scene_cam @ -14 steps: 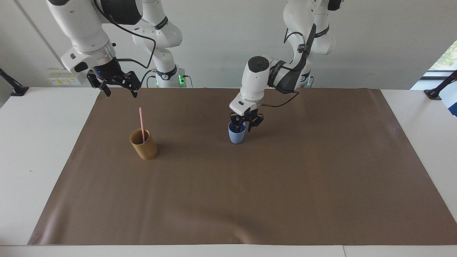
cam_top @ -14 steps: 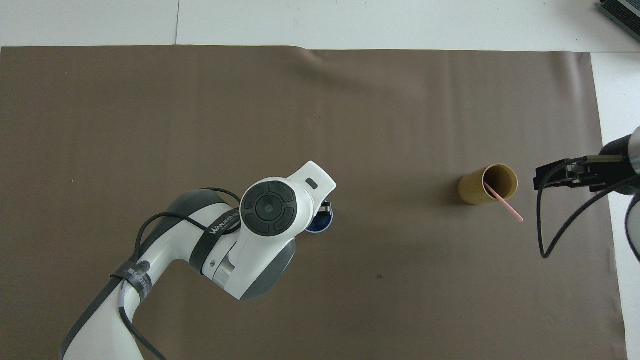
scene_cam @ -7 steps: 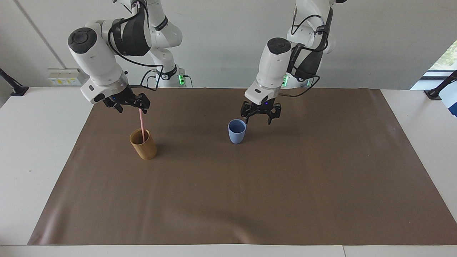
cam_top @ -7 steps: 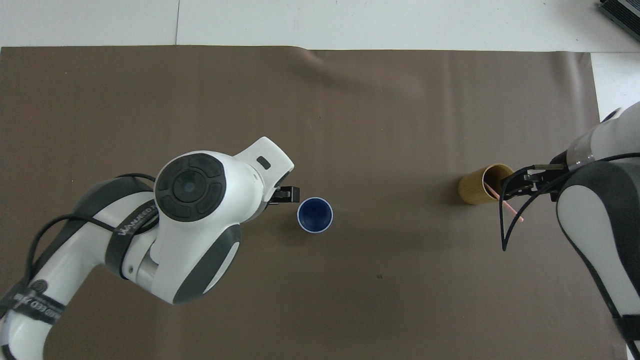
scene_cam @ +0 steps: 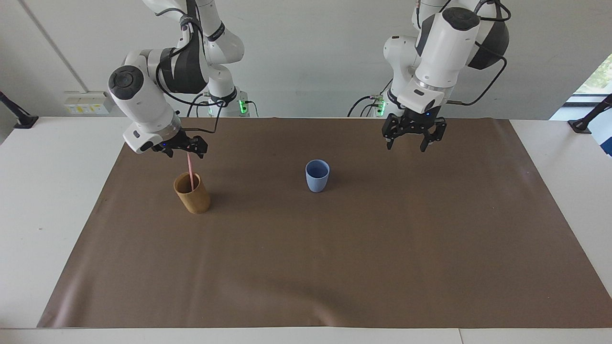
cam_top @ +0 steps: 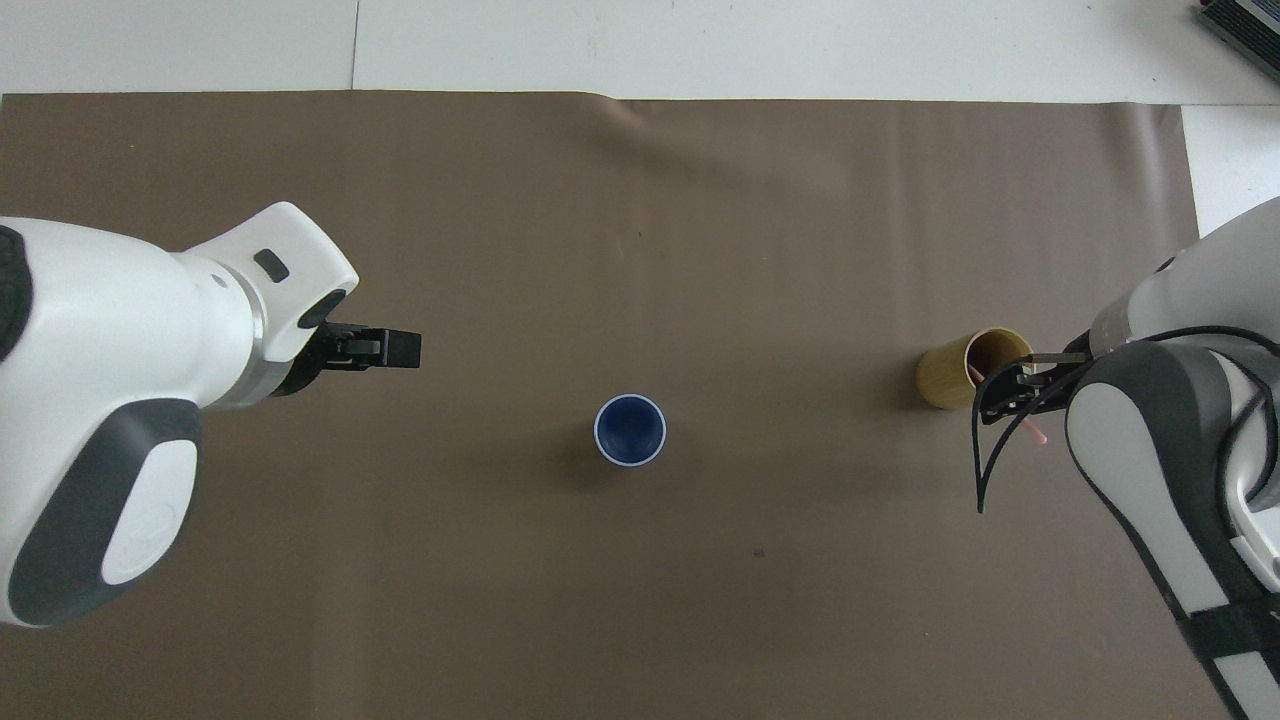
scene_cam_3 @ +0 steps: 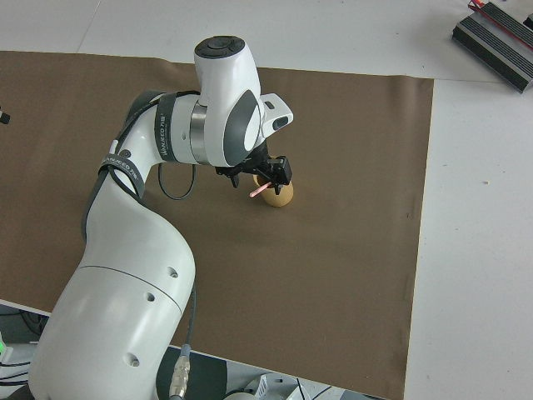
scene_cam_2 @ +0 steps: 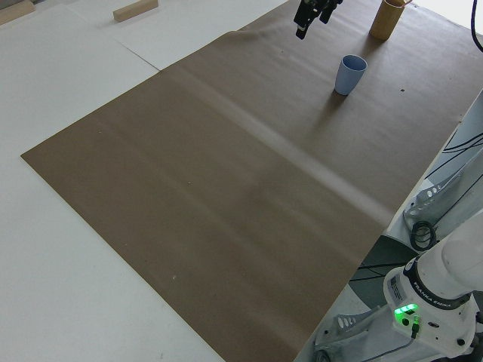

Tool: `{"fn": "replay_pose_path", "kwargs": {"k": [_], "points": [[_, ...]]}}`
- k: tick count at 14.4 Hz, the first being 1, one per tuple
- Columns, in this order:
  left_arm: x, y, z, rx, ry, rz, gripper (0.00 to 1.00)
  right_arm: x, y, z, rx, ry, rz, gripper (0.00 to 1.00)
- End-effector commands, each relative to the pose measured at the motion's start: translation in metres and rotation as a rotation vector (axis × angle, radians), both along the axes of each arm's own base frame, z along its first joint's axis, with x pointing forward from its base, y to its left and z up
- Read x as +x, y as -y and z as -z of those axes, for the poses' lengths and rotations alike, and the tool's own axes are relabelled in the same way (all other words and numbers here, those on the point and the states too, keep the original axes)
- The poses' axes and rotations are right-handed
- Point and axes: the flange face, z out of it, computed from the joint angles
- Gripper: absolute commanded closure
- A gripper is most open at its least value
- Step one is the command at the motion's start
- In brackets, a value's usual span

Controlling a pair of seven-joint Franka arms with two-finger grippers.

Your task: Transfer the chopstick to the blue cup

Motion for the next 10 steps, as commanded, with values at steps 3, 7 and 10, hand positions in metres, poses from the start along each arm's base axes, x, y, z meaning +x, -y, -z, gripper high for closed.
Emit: {"fn": "replay_pose_path", "kwargs": {"k": [3,7,10], "points": [[0.012,-0.075,-0.075,0.046,-0.007,0.058,0.0,-0.007,0.001,0.011,0.042,-0.003,-0.077,0.4],[0.011,-0.105,-0.098,0.062,-0.122,0.052,0.0,-0.006,0.002,0.01,0.043,-0.003,-0.077,1.0],[0.01,-0.104,-0.097,0.064,-0.143,0.053,0.0,-0.003,0.001,0.01,0.042,-0.011,-0.076,1.0]]}}
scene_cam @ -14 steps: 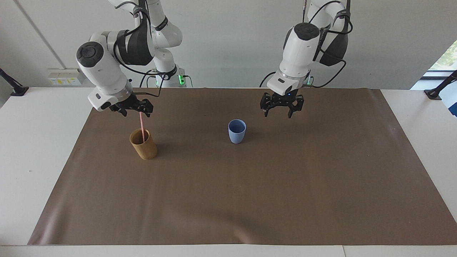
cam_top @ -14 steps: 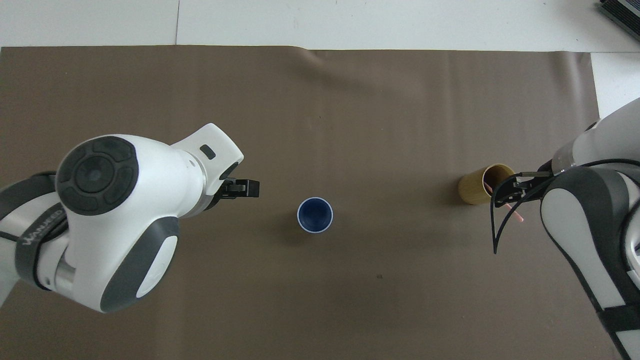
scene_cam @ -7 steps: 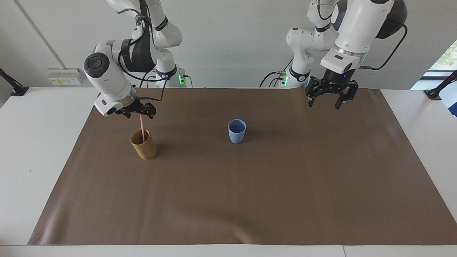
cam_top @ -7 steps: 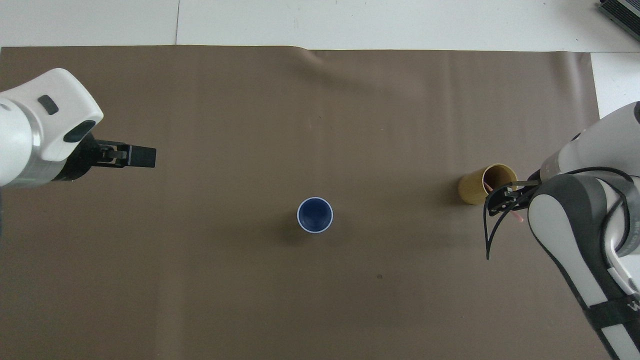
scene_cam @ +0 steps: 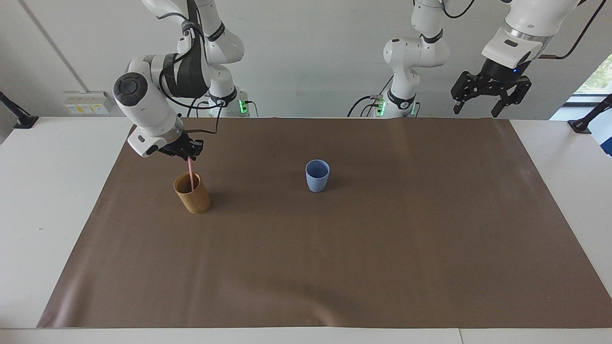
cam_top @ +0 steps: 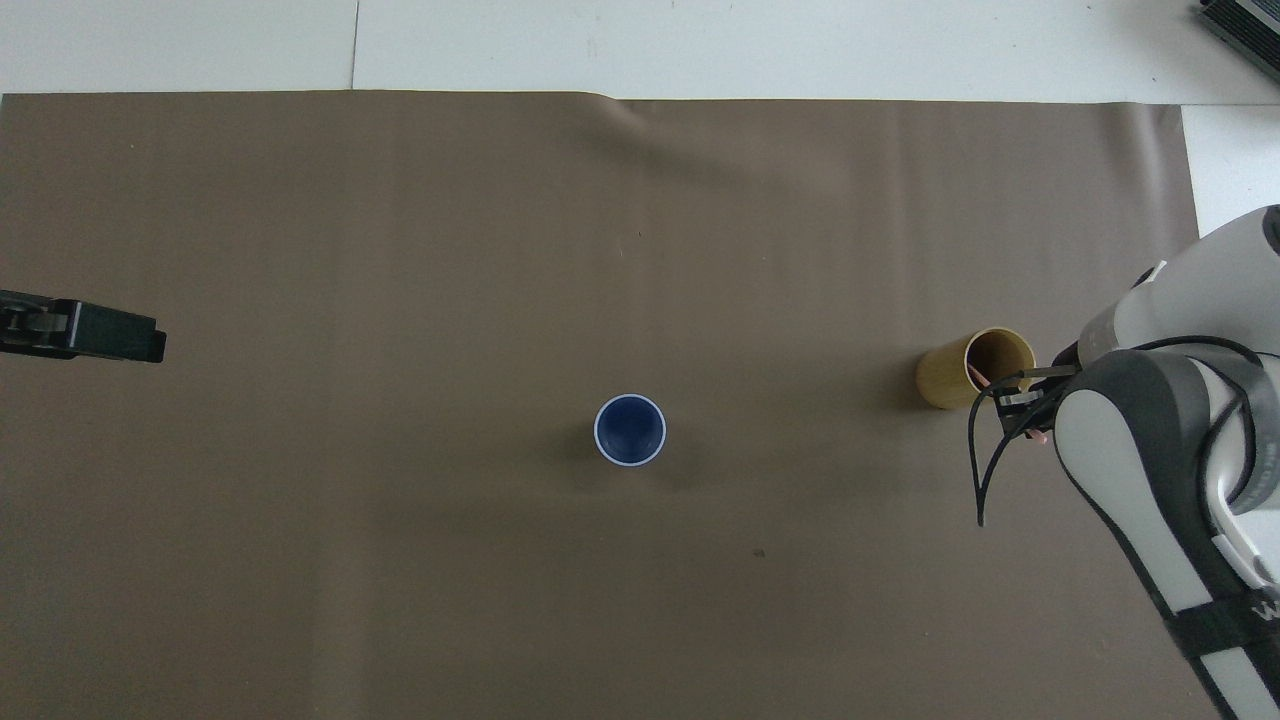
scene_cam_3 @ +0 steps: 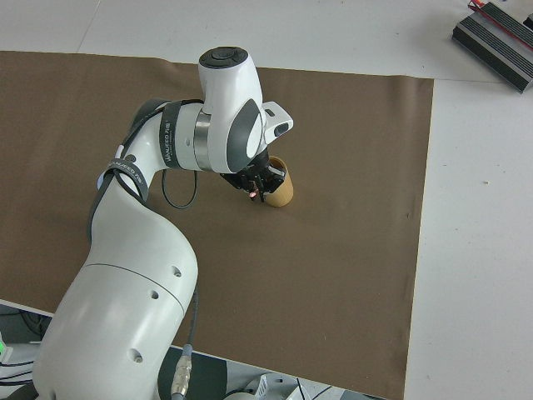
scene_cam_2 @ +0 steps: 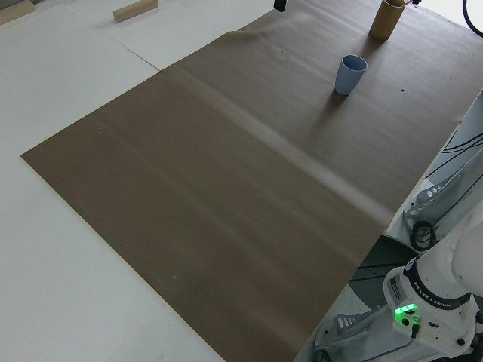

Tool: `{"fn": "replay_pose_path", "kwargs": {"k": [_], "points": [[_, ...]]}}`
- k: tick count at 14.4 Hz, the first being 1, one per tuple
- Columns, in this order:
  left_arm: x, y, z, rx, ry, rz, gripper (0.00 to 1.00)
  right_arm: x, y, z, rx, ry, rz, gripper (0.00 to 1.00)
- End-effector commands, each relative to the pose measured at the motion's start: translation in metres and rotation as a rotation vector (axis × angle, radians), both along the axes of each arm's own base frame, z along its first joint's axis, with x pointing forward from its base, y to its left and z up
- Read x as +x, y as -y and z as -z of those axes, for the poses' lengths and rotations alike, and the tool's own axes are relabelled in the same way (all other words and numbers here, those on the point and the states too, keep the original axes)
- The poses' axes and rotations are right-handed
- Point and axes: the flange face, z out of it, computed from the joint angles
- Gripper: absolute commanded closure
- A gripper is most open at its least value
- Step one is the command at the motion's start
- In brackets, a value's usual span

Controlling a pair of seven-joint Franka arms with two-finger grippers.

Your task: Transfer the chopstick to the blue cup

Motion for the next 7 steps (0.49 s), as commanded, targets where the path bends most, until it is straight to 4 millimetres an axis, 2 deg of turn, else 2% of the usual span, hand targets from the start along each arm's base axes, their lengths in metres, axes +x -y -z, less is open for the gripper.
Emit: {"fn": "replay_pose_path", "kwargs": {"k": [1,4,7], "points": [[0.005,0.001,0.0,0.017,-0.039,0.013,0.0,0.003,0.002,-0.001,0.027,0.008,-0.014,1.0],[0.001,0.005,0.001,0.024,-0.063,0.013,0.0,0.008,0.001,-0.005,0.028,0.002,-0.015,1.0],[-0.005,0.006,-0.001,0.022,-0.066,0.018,0.0,0.02,0.005,-0.033,0.027,-0.041,0.005,1.0]]}}
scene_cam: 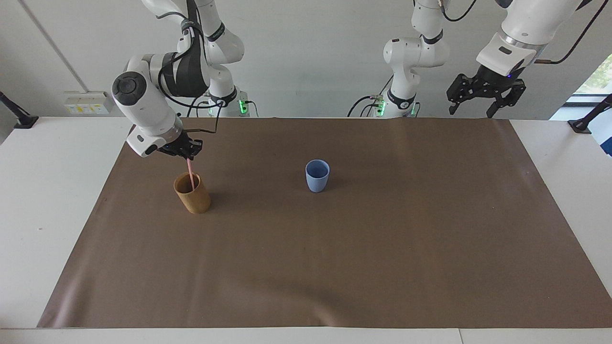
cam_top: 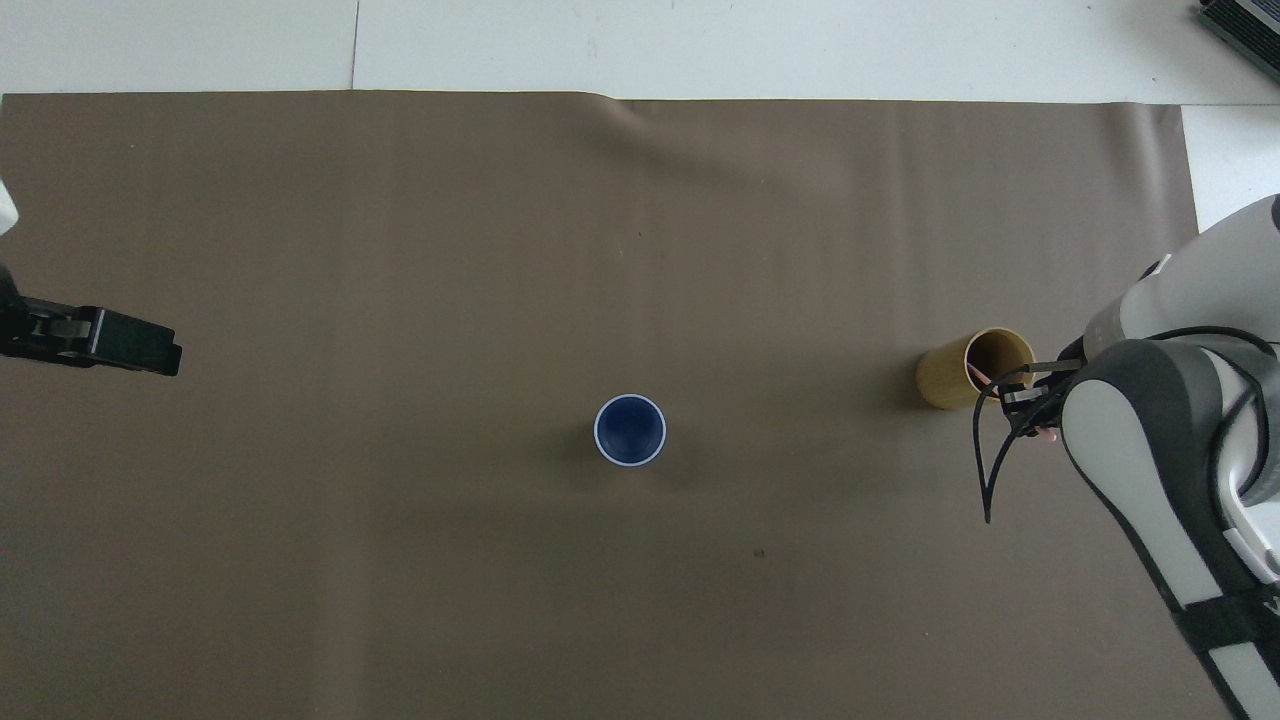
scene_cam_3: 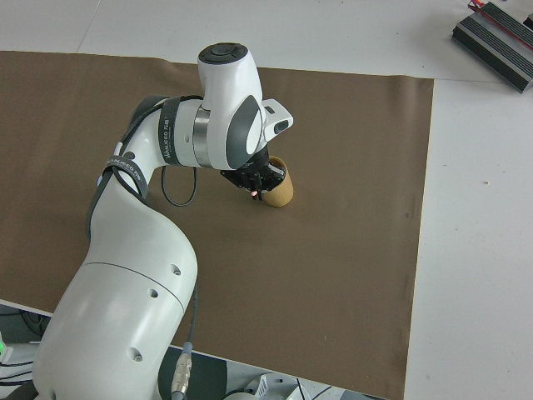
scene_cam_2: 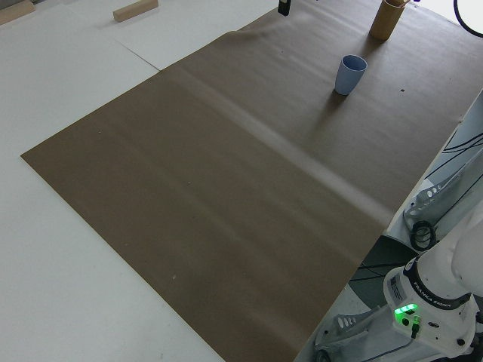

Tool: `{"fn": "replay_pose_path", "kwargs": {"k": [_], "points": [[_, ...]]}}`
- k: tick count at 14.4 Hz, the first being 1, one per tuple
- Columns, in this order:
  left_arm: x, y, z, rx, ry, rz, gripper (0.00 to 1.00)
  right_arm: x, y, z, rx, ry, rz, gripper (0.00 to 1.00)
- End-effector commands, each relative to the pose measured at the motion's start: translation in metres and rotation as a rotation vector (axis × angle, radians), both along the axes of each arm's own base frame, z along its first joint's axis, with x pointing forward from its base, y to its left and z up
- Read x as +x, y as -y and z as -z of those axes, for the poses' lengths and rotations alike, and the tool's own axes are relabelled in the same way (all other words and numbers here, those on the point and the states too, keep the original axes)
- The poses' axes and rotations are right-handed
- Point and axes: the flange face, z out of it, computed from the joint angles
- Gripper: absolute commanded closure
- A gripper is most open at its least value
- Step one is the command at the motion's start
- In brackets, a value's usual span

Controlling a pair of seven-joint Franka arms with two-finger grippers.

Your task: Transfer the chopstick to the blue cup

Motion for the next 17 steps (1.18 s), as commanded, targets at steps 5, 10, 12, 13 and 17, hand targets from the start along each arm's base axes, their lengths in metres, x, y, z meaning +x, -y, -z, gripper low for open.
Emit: {"fn": "replay_pose_path", "kwargs": {"k": [5,10,12,13,17], "points": [[-0.003,-0.008,-0.008,0.012,-0.005,-0.011,0.0,0.002,-0.002,-0.066,0.089,-0.038,0.075,1.0],[-0.002,-0.016,-0.007,0.012,-0.006,-0.026,0.0,-0.014,-0.012,-0.121,0.054,-0.008,0.117,1.0],[-0.002,-0.016,-0.007,0.012,-0.006,-0.026,0.0,-0.02,-0.023,-0.13,0.053,0.005,0.133,1.0],[-0.002,-0.016,-0.007,0.012,-0.006,-0.026,0.0,-0.021,-0.041,-0.131,0.055,0.0,0.134,1.0],[-0.002,-0.016,-0.007,0.012,-0.006,-0.026,0.0,-0.042,-0.129,-0.142,0.036,0.007,0.237,1.0]]}}
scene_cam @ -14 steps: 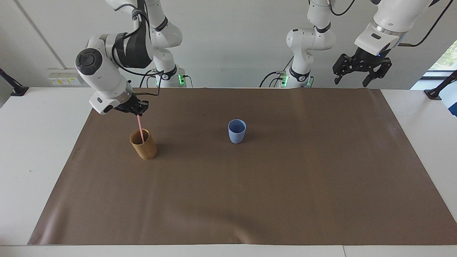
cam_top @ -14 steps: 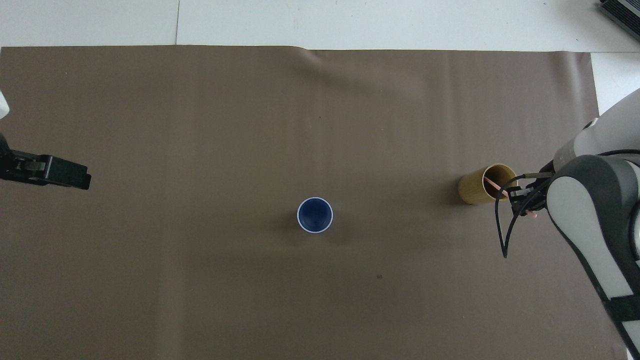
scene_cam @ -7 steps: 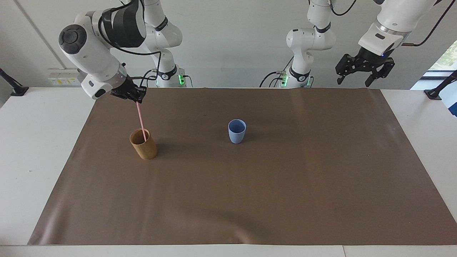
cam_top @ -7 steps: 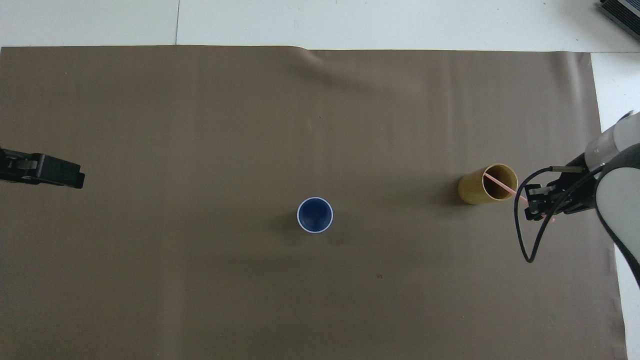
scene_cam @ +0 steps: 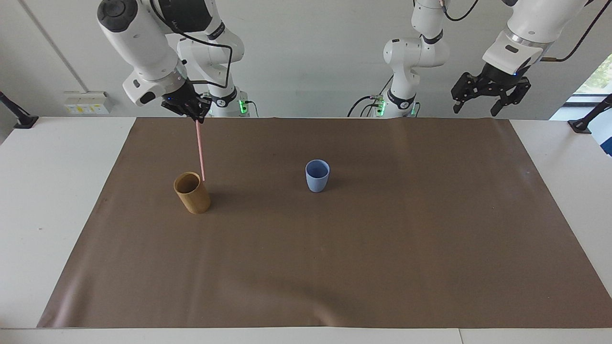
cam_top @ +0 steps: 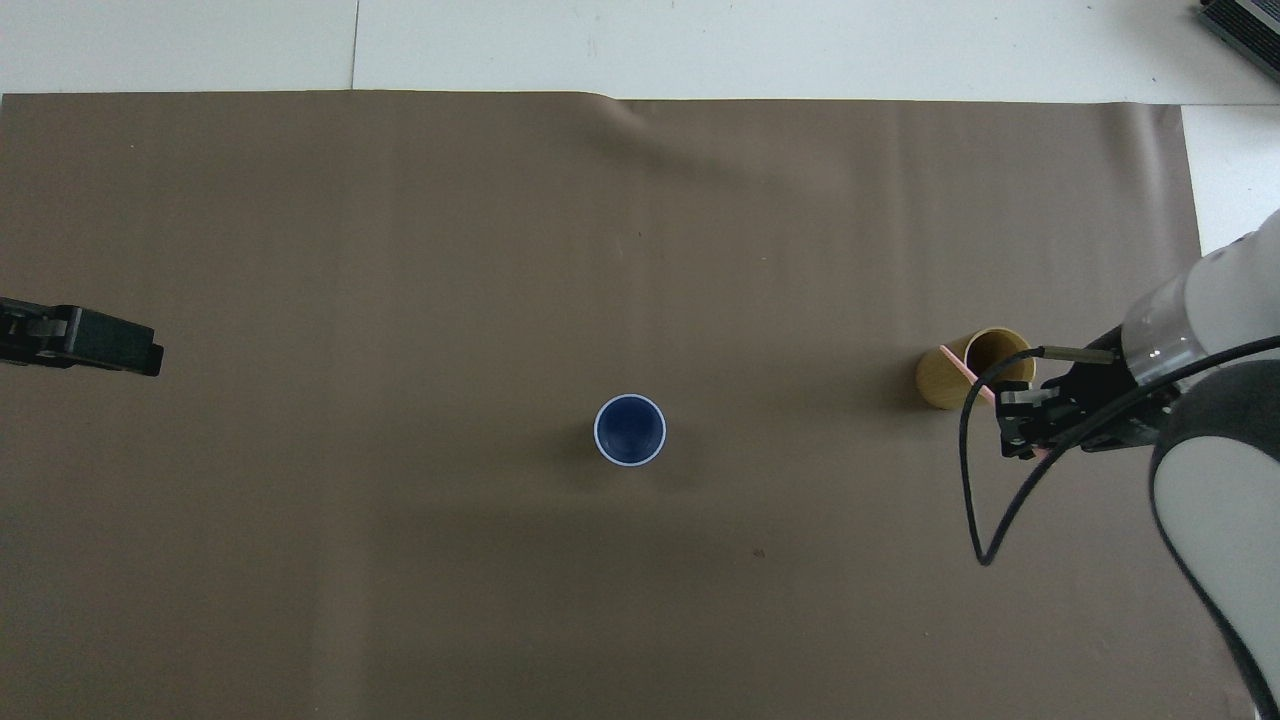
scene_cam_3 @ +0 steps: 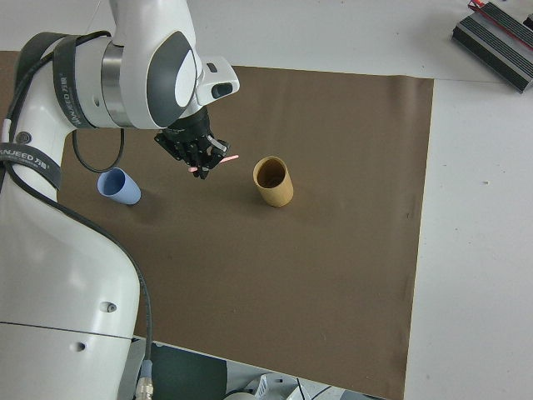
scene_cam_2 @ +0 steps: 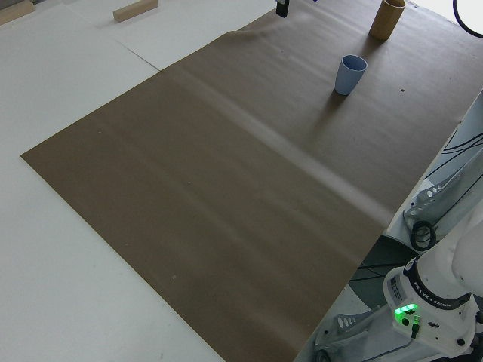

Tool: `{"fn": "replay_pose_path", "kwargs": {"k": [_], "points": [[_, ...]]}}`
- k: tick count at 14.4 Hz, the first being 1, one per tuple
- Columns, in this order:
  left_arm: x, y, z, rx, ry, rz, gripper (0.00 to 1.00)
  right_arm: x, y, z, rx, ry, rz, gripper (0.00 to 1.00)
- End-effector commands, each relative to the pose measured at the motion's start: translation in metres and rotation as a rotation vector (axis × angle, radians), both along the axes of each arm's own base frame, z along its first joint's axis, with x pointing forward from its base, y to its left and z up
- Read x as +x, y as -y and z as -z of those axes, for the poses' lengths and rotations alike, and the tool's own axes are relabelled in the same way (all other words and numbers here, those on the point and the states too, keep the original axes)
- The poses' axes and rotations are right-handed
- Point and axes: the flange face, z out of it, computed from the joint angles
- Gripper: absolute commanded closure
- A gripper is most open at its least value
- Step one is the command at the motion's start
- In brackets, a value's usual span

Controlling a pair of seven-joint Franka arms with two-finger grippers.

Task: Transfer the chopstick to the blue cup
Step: 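Lift the pink straw out and carry it toward the blue cup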

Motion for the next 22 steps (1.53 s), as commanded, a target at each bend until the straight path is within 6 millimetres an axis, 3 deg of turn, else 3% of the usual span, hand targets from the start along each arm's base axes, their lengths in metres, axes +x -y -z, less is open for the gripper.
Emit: {"fn": "replay_pose_path", "kwargs": {"k": [1,5,6,8,10,13,15,18,22], "points": [[-0.003,-0.003,-0.005,0.012,-0.006,-0.003,0.0,-0.018,-0.049,-0.011,0.059,-0.016,0.124,1.0],[-0.003,-0.003,-0.005,0.012,-0.006,-0.003,0.0,-0.036,-0.108,-0.017,0.125,-0.038,0.256,1.0],[-0.003,-0.003,-0.005,0.012,-0.006,-0.003,0.0,-0.04,-0.123,-0.016,0.143,-0.059,0.302,1.0],[-0.003,-0.004,-0.006,0.012,-0.004,-0.003,0.0,-0.047,-0.171,-0.007,0.163,-0.052,0.386,1.0],[-0.003,-0.003,-0.005,0.012,-0.006,-0.003,0.0,-0.047,-0.199,-0.004,0.207,-0.068,0.475,1.0],[-0.003,-0.003,-0.005,0.012,-0.006,-0.003,0.0,-0.037,-0.219,0.001,0.282,-0.122,0.643,1.0],[-0.003,-0.003,-0.005,0.012,-0.006,-0.003,0.0,-0.035,-0.244,0.023,0.273,-0.16,0.686,1.0],[-0.003,-0.003,-0.005,0.012,-0.006,-0.003,0.0,-0.022,-0.264,0.054,0.29,-0.175,0.723,1.0],[-0.003,-0.003,-0.005,0.012,-0.006,-0.003,0.0,-0.033,-0.265,0.056,0.246,-0.216,0.69,1.0]]}}
